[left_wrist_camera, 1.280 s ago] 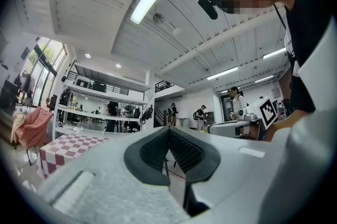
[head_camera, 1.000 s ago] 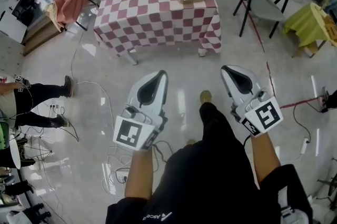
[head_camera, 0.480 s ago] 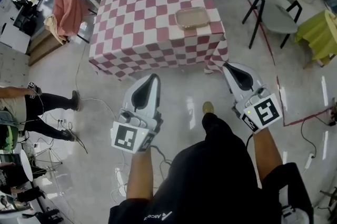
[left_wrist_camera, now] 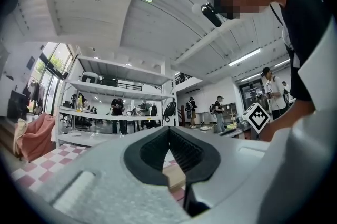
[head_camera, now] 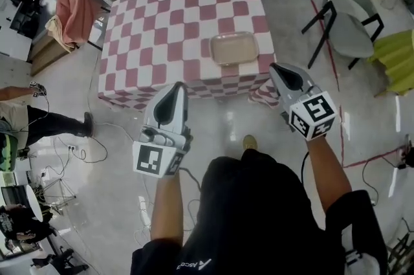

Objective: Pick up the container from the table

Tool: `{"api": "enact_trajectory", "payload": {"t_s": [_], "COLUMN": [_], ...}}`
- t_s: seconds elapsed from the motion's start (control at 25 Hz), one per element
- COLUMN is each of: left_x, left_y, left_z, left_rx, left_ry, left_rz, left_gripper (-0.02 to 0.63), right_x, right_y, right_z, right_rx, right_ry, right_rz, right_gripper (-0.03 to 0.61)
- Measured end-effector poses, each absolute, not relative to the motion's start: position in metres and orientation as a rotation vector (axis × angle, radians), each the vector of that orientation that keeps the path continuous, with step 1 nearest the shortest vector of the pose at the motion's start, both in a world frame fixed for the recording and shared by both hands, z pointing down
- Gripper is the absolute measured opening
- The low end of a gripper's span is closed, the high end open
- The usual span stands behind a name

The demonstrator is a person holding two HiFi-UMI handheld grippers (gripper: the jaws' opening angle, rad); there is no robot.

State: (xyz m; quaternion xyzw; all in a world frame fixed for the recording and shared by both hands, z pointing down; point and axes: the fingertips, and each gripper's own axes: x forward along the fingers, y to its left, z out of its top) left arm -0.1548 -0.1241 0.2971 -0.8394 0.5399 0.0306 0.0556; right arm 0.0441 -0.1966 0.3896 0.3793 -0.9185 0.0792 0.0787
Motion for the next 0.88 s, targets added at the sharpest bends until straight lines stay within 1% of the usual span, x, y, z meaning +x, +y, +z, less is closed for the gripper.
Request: {"api": "enact_trajectory", "payload": {"t_s": [0.4, 0.44, 0.48, 0.6, 0.72, 0.88], "left_x": [-0.172, -0.173, -0.174, -0.173, -0.175, -0.178], "left_y": [-0.205, -0.211, -0.215, -0.226, -0.235, -0.246], "left_z": [0.343, 0.347, 0.351, 0.361, 0.368, 0.376], "left_rx": [-2.612, -2.628, -2.644, -2.688, -2.72, -2.749], "left_ry": [1.632, 1.627, 1.623, 1.602, 1.589, 1.592], "left_rz": [0.044, 0.039, 0.034, 0.023, 0.024, 0.004], "left_gripper": [0.011, 0.009, 0.009, 0.009, 0.009, 0.009], "right_x": [0.034, 0.034, 0.034, 0.034, 0.03, 0.024], "right_y": [-0.282, -0.286, -0.29, -0.3, -0.31, -0.324], "right_z": [0.472, 0.48, 0.488, 0.509, 0.526, 0.542], "right_rx": [1.151, 1.153, 1.154, 1.154, 1.135, 1.143], "right_ry": [-2.574, -2.555, -2.537, -2.492, -2.468, -2.431], "right_rz": [0.582, 0.626, 0.668, 0.785, 0.953, 1.135], "right_gripper": [0.003, 0.018, 0.047, 0.062, 0.104, 0.11]}}
